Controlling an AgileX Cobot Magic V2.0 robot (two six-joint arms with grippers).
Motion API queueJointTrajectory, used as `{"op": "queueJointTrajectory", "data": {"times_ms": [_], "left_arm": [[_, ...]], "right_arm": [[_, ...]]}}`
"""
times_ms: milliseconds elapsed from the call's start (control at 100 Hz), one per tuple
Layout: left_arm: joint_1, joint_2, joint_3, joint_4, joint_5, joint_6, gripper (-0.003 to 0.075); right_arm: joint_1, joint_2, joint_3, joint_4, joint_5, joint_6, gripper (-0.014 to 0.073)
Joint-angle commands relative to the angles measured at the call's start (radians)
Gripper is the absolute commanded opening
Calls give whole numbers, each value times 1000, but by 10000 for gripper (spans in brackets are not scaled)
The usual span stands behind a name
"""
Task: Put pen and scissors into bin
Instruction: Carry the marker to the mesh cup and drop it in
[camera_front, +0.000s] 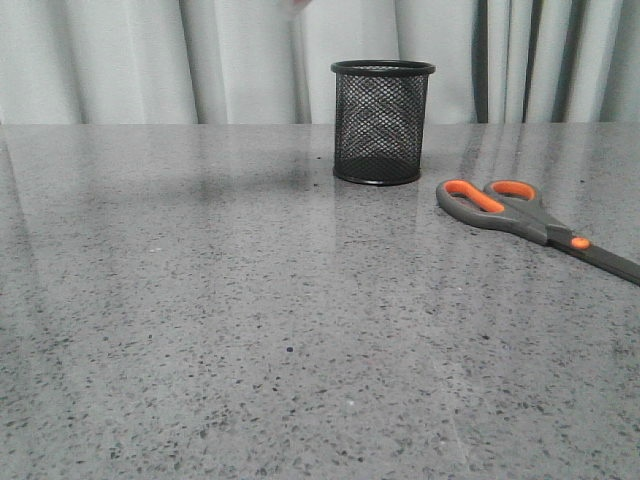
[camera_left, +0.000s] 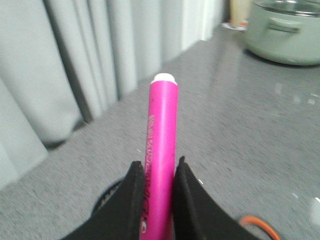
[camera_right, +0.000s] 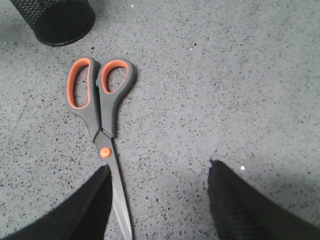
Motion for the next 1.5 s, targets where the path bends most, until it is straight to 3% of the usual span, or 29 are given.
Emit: {"op": "queueJointTrajectory", "data": {"times_ms": [0, 370, 770, 860, 1060, 1130, 1330, 1400, 1490], "left_arm": [[-41, -21, -49, -132, -67, 65, -19], [-52, 166, -222, -242, -19, 68, -19], [-54, 216, -229, -261, 6, 68, -11], [-54, 216, -229, -261, 7, 68, 56], [-47, 214, -229, -263, 12, 66, 347], [-39, 200, -229, -263, 23, 66, 382], [14, 111, -229, -243, 40, 52, 307], [39, 65, -229, -185, 42, 20, 221], [69, 8, -229, -40, 42, -63, 52]], "right_arm": [[-1, 0, -37, 6, -50, -12, 381], [-1, 0, -37, 6, -54, -12, 381], [-1, 2, -37, 6, -63, -12, 381], [-1, 2, -37, 6, -63, -12, 381], [-1, 2, -37, 6, -63, -12, 381], [-1, 2, -37, 6, -63, -12, 381], [-1, 2, -37, 6, -69, -12, 381], [-1, 2, -37, 6, -69, -12, 381], [-1, 2, -37, 6, -69, -12, 381]]}}
